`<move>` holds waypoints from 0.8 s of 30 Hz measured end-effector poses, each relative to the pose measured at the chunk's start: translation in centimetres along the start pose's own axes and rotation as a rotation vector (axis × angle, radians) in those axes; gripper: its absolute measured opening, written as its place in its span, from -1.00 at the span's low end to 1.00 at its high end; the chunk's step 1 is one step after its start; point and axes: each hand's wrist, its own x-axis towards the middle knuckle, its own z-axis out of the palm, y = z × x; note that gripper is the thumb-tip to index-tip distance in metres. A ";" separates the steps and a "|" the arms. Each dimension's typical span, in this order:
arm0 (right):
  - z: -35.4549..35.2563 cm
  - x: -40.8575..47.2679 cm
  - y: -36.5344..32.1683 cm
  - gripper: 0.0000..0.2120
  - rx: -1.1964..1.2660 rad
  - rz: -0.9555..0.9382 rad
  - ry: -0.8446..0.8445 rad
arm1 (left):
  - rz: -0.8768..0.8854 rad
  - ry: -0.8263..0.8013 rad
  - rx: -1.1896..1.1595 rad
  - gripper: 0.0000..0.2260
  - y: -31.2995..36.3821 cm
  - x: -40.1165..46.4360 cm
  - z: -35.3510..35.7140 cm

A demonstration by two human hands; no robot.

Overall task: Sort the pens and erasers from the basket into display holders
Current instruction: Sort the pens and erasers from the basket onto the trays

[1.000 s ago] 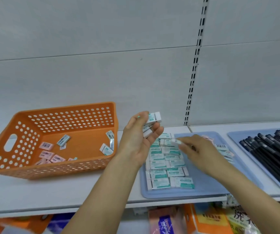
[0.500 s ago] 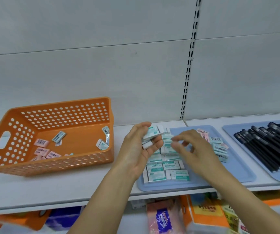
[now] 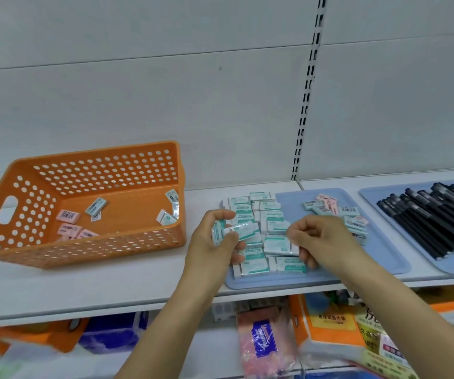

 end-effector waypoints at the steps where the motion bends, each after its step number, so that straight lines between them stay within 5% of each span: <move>1: 0.2 0.2 0.1 -0.88 -0.040 0.005 0.000 | 0.018 0.010 0.033 -0.73 -0.1 -0.1 0.0; 7: 1.0 0.4 0.3 -0.94 -0.293 -0.224 0.239 | -0.001 -0.025 -0.035 -0.64 0.2 -0.4 -0.4; 12: 2.6 -1.4 -1.1 -0.73 -0.228 -0.459 -0.141 | -0.033 -0.125 -0.145 -0.70 0.8 -0.6 0.1; 14: 2.8 -1.3 -1.1 -0.74 -0.245 -0.472 -0.111 | -0.030 -0.173 -0.101 -0.78 0.8 -0.7 0.4; 18: 1.3 -1.5 -0.1 -0.86 -0.355 -0.460 -0.021 | 0.006 -0.169 0.111 -0.75 0.2 -0.7 0.1; 24: -0.5 -2.3 1.6 -0.84 -0.630 -0.620 0.050 | 0.583 -0.185 0.944 -0.65 -2.5 -1.3 0.0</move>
